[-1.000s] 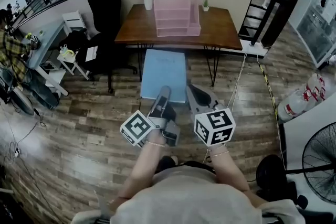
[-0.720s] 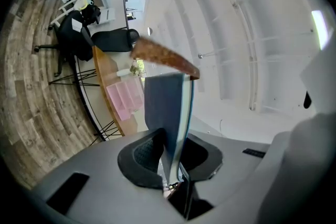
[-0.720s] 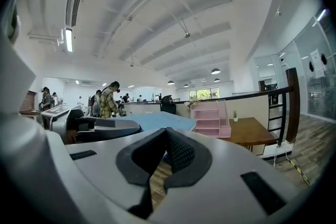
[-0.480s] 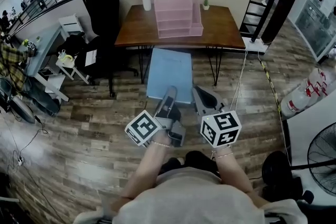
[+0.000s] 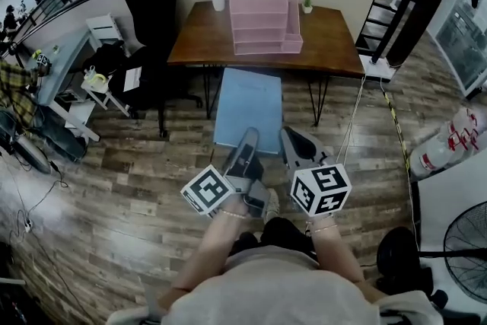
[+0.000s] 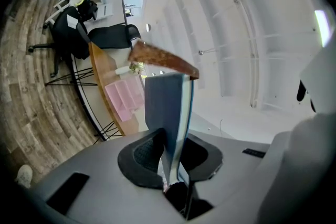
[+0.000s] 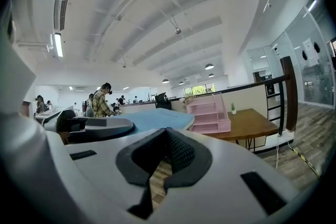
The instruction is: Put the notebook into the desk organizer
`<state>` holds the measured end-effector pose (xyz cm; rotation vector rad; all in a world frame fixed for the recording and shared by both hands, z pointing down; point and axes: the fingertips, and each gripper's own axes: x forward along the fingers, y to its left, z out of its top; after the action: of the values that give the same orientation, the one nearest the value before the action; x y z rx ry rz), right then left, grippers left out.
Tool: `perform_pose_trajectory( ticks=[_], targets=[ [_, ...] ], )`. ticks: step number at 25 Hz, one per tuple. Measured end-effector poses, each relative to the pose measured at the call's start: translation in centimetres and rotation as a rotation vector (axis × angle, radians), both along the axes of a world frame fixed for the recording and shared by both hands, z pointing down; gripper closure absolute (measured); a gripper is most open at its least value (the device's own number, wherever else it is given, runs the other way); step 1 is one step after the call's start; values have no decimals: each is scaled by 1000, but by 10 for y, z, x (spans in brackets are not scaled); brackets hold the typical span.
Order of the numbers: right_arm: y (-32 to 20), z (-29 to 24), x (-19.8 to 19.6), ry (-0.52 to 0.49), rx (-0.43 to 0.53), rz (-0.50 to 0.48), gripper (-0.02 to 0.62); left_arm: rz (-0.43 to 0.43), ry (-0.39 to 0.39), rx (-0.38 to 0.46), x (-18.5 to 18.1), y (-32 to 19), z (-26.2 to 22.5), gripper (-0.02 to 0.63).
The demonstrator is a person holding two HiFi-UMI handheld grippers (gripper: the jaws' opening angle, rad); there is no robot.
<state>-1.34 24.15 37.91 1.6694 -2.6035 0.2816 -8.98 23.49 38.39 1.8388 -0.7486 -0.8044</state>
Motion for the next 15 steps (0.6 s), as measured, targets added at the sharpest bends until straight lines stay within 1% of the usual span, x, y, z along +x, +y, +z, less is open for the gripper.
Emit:
perform_pose_trajectory(
  ticks=[3, 6, 7, 9, 10, 15],
  targets=[
    [-27, 1, 2, 15, 7, -23, 586, -11, -9, -2, 5, -26, 2, 531],
    [-61, -2, 9, 20, 11, -40, 586, -27, -40, 1, 11, -59, 4, 531],
    [-72, -4, 12, 17, 14, -46, 586, -29, -26, 3, 15, -69, 2, 531],
    [-94, -8, 20, 7, 17, -54, 586, -29, 35, 5, 24, -88, -7, 531],
    [-105, -10, 24, 2, 18, -57, 586, -33, 46, 6, 28, -98, -9, 531],
    [-155, -17, 41, -8, 31, -85, 586, -59, 41, 21, 46, -149, -16, 531]
  ],
)
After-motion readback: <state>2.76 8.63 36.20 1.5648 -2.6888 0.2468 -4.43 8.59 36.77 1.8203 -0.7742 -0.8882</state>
